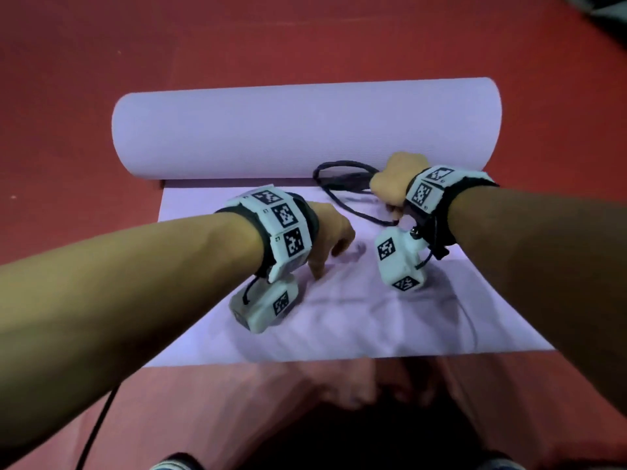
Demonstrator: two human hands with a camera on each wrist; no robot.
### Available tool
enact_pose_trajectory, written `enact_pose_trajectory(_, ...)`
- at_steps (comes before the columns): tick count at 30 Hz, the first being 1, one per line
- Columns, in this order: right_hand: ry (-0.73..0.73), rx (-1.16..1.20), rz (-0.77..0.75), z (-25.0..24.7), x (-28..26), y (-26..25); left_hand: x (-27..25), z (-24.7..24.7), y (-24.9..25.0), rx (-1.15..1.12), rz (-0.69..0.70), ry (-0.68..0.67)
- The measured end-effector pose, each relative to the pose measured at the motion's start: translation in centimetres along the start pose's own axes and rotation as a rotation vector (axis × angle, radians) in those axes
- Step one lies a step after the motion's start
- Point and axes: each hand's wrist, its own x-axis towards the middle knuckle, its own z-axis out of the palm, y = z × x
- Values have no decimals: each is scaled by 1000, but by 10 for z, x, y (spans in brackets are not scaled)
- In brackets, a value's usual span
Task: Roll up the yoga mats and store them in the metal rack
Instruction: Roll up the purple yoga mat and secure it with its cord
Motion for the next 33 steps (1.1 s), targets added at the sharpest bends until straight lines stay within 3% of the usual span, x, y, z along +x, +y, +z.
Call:
enact_pose_trajectory(2, -102, 274, -4, -6, -5, 2, 1, -1, 14, 73, 8, -74)
enact_pose_trajectory(4, -279, 375, -67, -7, -14, 3, 4, 1, 24, 149, 36, -155)
enact_pose_trajectory(6, -413, 248, -154, -1, -23, 0, 8, 4, 26, 222, 49, -177)
enact_pose_trajectory(9, -465, -26, -259, 15, -34, -7, 5, 6, 21, 262, 24, -107)
enact_pose_trajectory(14, -528, -100, -196, 6, -44, -6, -5, 18, 6, 154, -91, 48)
enact_pose_trajectory(17, -470, -512, -328, 16, -49, -6, -5, 22, -2, 59, -138, 23)
enact_pose_trajectory(19, -422, -581, -403, 27, -47, -7, -5, 25, -4, 21, -151, 44)
enact_pose_trajectory(22, -298, -497, -429, 20, -35, -11, -2, 31, -7, 20, -173, 154)
enact_pose_trajectory(25, -118, -399, -395, 9, -18, -7, 1, 32, -17, -182, -144, 328)
enact_pose_trajectory(27, -36, -338, -364, 10, -11, -1, 1, 32, -22, -288, -76, 294)
enact_pose_trajectory(30, 36, -321, -353, 19, -12, 6, 1, 39, -21, -105, -123, 155)
enact_pose_trajectory(33, 0, -150, -417, 21, -19, 7, 11, 41, -23, -110, -157, 185)
